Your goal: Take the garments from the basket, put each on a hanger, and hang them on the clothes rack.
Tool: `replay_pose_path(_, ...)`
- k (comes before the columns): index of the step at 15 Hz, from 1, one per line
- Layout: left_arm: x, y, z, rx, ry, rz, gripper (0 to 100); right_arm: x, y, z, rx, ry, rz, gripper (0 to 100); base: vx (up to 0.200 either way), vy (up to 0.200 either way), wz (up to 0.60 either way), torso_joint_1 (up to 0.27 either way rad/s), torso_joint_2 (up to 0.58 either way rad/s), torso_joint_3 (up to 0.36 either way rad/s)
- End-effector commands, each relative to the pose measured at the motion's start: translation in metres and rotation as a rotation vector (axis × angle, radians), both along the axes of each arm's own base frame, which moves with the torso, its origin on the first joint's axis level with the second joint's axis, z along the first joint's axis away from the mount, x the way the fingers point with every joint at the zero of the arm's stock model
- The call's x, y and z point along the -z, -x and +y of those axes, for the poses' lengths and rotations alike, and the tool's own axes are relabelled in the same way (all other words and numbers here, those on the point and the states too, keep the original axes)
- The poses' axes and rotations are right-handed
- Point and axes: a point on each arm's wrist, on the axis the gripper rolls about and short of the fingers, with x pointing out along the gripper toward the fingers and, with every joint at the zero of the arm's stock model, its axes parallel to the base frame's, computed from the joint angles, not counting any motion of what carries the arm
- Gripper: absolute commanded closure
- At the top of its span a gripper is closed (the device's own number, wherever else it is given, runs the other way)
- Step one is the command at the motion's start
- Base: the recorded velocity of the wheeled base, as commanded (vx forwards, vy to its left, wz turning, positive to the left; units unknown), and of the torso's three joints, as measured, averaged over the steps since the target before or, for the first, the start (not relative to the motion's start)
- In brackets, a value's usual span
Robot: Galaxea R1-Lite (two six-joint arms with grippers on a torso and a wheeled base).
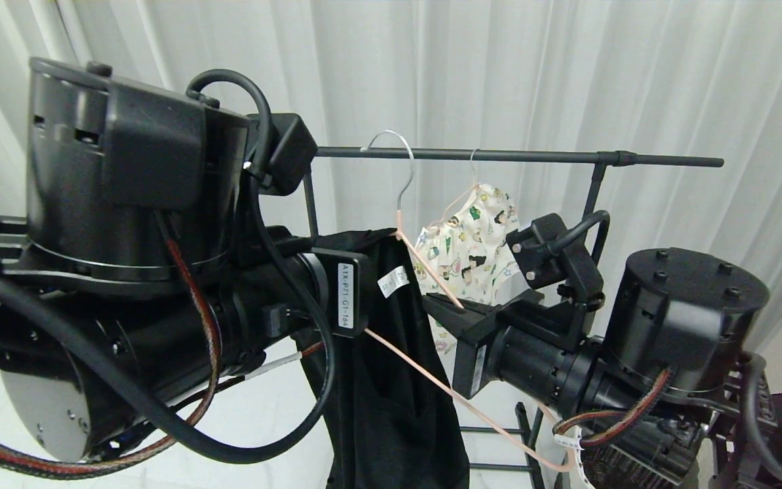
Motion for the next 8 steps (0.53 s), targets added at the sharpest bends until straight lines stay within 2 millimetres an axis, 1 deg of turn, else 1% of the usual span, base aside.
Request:
replay_pose_path(1, 0.002, 0.003, 0.004, 0.015, -0.043, -0.013, 0, -0.002, 0.000, -0.001, 0.019, -0.003, -0.025, 100, 0.000, 0.000, 0.00, 0.000, 0.00, 0.000)
replay_pose_path(4, 0.001, 0.016, 0.020, 0.054, -0.114, -0.055, 0, -0.002, -0.001, -0.009, 0.065, 0.040, -0.131, 100, 0.000, 0.000, 0.00, 0.000, 0.00, 0.000)
replay_pose_path(6, 0.003, 0.024, 0.033, 0.065, -0.167, -0.080, 0, 0.004, 0.003, -0.018, 0.064, 0.077, -0.185, 100, 0.000, 0.000, 0.00, 0.000, 0.00, 0.000)
replay_pose_path(8, 0.003, 0.021, 0.053, 0.070, -0.195, -0.091, 0, 0.007, 0.011, -0.028, 0.028, 0.078, -0.192, 100, 0.000, 0.000, 0.00, 0.000, 0.00, 0.000)
